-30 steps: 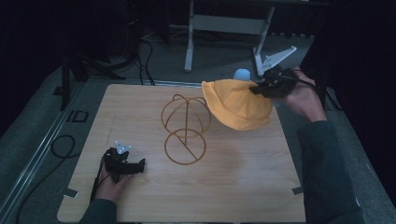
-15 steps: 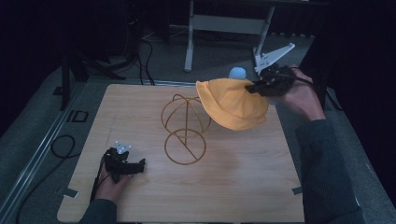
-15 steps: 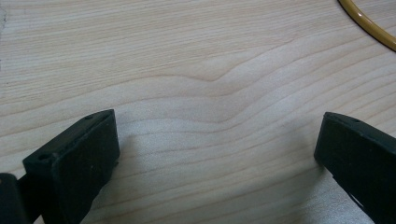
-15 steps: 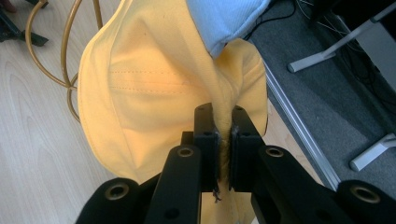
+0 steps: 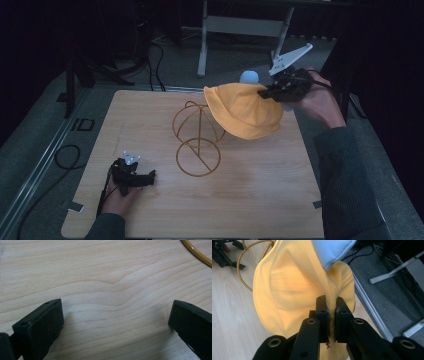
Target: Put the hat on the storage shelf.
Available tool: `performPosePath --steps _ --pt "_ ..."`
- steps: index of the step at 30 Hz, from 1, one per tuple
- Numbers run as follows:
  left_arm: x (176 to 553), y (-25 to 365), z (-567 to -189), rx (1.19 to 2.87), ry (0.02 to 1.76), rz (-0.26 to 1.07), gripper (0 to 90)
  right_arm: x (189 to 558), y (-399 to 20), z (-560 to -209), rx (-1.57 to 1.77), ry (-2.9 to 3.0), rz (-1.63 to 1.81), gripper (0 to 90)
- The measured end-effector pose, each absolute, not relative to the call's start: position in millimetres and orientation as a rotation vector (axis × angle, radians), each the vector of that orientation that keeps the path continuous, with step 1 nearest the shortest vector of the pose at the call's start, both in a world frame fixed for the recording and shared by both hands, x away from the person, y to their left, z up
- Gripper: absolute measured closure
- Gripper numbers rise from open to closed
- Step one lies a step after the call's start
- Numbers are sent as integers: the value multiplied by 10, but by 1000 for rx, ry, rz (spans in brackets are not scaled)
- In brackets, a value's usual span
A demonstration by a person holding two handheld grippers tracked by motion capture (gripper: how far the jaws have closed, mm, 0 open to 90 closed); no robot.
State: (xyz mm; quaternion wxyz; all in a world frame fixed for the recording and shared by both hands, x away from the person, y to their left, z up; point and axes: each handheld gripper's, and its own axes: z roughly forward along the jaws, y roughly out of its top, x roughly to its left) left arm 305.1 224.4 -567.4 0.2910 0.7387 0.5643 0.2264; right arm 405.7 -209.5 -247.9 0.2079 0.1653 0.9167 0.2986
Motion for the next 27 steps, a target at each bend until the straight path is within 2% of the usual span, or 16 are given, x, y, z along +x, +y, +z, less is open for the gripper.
performPosePath --steps 27 --pt "3051 2242 -5675 1965 1506 605 2 4090 -1594 -2482 359 2589 838 845"
